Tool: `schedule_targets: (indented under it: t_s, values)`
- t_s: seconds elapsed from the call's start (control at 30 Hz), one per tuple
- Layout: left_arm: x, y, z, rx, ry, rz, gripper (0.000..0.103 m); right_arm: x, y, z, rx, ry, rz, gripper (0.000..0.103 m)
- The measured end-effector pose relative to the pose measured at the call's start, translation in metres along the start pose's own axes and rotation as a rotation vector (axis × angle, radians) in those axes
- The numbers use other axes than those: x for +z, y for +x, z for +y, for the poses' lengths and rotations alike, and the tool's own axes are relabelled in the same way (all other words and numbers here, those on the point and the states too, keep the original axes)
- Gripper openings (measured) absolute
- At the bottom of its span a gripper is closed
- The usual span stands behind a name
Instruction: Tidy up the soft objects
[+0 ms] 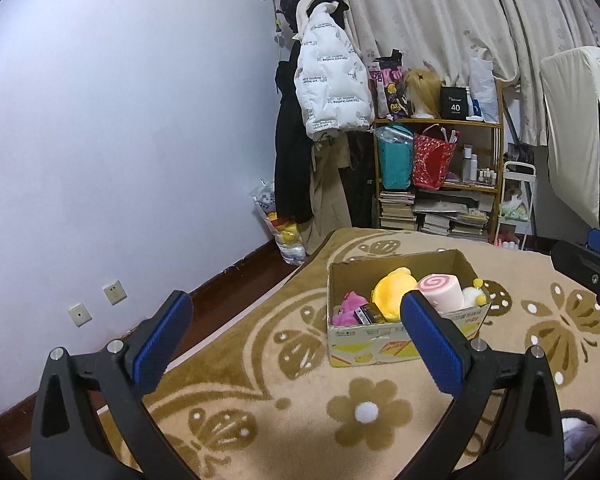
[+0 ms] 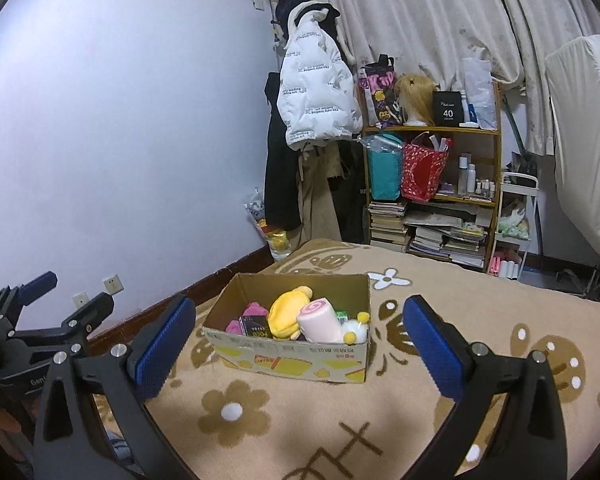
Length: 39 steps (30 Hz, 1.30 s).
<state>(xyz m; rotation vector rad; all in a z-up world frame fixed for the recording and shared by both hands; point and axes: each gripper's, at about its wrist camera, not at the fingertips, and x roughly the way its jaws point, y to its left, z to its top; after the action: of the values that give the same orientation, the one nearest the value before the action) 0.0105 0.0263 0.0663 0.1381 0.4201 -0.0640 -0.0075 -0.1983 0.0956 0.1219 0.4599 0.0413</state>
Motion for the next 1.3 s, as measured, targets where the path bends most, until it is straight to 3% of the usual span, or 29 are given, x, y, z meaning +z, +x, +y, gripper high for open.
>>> schedule_targets:
  t_s: [0.5, 1.3]
  values:
    - [-0.015, 0.013, -0.001, 0.007, 0.015, 0.037, 0.103, -0.023, 0.009, -0.007, -0.026, -0.004, 0.048, 0.103]
    - [-0.026, 0.031, -0.015, -0.05, 0.055, 0.094, 0.103, -0.04, 0.033, -0.008, -0.056, -0.013, 0.107, 0.103]
